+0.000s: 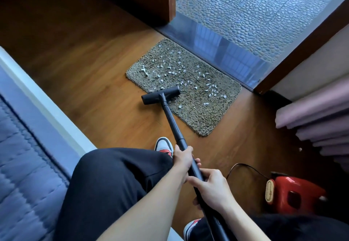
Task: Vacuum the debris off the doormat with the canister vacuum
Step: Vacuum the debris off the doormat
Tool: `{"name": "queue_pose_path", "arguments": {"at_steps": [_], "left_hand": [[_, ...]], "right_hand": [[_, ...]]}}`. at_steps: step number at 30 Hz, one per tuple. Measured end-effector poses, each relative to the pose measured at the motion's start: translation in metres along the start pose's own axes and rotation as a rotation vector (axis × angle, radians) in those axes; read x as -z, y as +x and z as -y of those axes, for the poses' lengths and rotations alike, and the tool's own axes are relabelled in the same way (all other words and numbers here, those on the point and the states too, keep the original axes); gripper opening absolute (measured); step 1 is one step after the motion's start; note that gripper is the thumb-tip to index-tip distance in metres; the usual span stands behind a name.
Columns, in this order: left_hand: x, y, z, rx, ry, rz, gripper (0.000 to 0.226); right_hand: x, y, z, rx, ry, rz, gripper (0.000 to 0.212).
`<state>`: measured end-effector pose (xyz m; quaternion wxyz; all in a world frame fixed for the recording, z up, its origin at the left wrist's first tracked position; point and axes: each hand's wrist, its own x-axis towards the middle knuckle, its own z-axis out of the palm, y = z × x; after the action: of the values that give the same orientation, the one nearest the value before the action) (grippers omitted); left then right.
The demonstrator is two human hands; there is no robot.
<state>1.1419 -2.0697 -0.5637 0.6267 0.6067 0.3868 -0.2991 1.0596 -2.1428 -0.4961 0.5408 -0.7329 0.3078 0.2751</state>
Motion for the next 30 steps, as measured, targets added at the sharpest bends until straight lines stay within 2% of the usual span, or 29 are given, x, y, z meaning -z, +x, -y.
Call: {"name": "queue_pose_path", "arguments": {"at_steps": [8,13,17,22,30], "left_hand": [[0.011,0.042,-0.035,0.01,-0.039,-0.041,0.026],[0.014,0.063,-0.053,0.011,-0.006,-0.048,0.039],[0.013,0.076,-0.072,-0.003,-0.012,-0.055,0.023],[0.015,0.09,-0.091,-0.017,0.033,-0.064,0.025],[0.01,0.08,-0.074,0.007,0.073,-0.046,0.041]], "right_hand": [[-0.017,0.047,0.025,0.048,-0.077,0.01,0.014],[-0.022,0.072,0.037,0.058,-0.084,0.016,0.018],[-0.023,0.085,0.056,0.051,-0.041,0.034,0.02],[-0.028,0.102,0.071,0.037,0.015,0.04,0.019],[-0.021,0.086,0.057,0.005,0.041,0.032,0.018]]}}
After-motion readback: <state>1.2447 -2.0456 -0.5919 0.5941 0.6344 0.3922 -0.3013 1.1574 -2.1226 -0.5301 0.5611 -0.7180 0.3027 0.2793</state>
